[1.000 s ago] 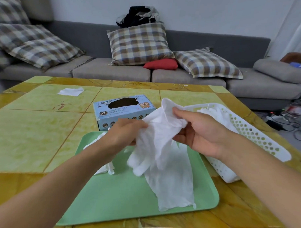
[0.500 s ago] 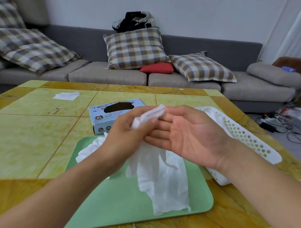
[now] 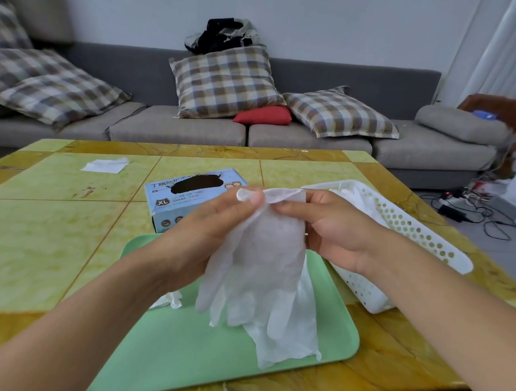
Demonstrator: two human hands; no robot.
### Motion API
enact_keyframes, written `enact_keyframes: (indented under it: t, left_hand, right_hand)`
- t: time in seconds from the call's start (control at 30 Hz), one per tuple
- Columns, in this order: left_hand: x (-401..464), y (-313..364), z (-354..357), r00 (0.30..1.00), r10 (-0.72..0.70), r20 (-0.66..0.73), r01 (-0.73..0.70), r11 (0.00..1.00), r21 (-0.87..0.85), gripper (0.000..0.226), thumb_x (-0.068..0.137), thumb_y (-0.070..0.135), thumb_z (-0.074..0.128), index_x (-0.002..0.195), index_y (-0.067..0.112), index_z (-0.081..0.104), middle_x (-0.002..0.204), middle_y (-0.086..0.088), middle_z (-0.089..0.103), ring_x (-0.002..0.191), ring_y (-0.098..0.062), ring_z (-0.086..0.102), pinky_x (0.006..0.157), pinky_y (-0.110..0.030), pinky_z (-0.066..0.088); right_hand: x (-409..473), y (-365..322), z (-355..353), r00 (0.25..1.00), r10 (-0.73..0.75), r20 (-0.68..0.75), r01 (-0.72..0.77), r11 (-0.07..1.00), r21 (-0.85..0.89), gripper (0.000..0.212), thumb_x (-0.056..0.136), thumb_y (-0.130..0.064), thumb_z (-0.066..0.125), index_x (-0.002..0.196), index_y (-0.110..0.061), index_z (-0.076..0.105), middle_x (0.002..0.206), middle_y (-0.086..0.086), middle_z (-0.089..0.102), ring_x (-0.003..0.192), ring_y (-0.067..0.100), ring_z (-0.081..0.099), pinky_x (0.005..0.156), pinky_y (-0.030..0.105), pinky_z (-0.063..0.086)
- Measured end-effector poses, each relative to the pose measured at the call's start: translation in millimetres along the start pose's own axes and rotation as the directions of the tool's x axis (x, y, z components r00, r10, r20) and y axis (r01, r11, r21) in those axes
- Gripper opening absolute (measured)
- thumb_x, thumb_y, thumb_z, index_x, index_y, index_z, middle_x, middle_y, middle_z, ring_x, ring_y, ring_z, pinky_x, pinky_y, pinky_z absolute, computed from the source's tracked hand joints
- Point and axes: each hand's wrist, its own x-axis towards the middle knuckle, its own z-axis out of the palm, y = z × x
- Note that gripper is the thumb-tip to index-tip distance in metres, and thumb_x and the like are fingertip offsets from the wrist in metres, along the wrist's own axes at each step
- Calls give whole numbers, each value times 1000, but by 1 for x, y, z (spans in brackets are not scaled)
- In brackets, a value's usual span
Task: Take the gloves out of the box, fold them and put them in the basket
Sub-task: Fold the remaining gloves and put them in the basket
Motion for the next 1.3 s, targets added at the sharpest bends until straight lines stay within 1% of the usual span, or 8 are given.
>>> enact_keyframes:
  t: [0.13, 0.3, 0.43, 0.63, 0.73, 1.0, 1.2, 1.3]
  left_hand:
    - [1, -2, -4, 968, 144, -204, -75, 946, 314, 21, 93, 22, 70, 114, 18, 69, 94, -13, 77, 90, -34, 74, 86, -51, 59]
    - [5, 1, -2, 953, 23, -302, 0, 997, 76, 47, 104, 39, 46, 93, 5, 77, 100, -23, 74, 87, -30, 68, 84, -41, 50]
    - [3, 1, -3, 989, 71, -131, -52, 988, 143, 47, 86, 59, 59, 92, 16, 76, 96, -11, 75, 88, -23, 70, 78, -36, 53]
    - [3, -2, 0, 956, 151, -251, -115, 982, 151, 36, 81, 21, 75, 106, -2, 65, 101, -16, 76, 93, -36, 73, 84, -45, 61]
    - [4, 0, -5, 971, 50, -235, -36, 997, 62, 21, 89, 24, 69, 102, 9, 62, 94, -8, 75, 78, -23, 70, 61, -29, 58]
    - [1, -5, -3, 980, 85, -182, -69, 993, 97, 26, 92, 24, 67, 110, 6, 72, 103, -16, 76, 87, -28, 71, 76, -35, 59]
    - [-4, 6, 6, 987, 54, -150, -50, 998, 31, 31, 91, 28, 64, 110, 5, 70, 104, -19, 74, 87, -28, 69, 83, -39, 58]
    - [-1, 1, 7, 983, -40, -180, 64, 989, 130, 33, 96, 35, 61, 106, 6, 75, 106, -17, 75, 90, -27, 68, 90, -42, 53]
  right_hand:
    - [-2, -1, -1, 998, 21, -59, -11, 986, 165, 36, 91, -13, 69, 123, 4, 68, 116, 21, 72, 98, 30, 70, 86, 37, 57]
    - [-5, -13, -1, 992, -80, -98, 102, 962, 253, 37, 93, -20, 67, 123, 1, 69, 118, 18, 73, 112, 32, 70, 94, 39, 56]
    - [-8, -8, 1, 999, -7, -38, 16, 971, 239, 38, 94, -24, 66, 122, 2, 69, 117, 19, 73, 111, 34, 69, 93, 40, 57]
    - [-7, -4, 4, 989, -48, -139, 56, 997, 55, 26, 89, -18, 74, 108, -1, 75, 105, 20, 76, 95, 33, 74, 79, 39, 61]
    - [-5, -4, 0, 989, -59, -135, 63, 998, 21, 29, 90, -20, 72, 113, -2, 73, 111, 22, 74, 86, 26, 69, 66, 31, 57]
    - [-9, -4, -5, 1000, -29, 12, 27, 992, 121, 42, 90, -32, 68, 122, -5, 71, 123, 16, 71, 119, 38, 64, 102, 51, 49]
    - [-21, -3, -11, 991, 61, 121, -65, 998, 27, 24, 83, -26, 70, 97, -6, 73, 81, 6, 65, 58, 12, 55, 42, 16, 42]
    - [-18, 2, -19, 988, 77, 134, -81, 996, 22, 40, 82, -25, 71, 112, 1, 72, 106, 15, 76, 88, 21, 71, 75, 30, 60]
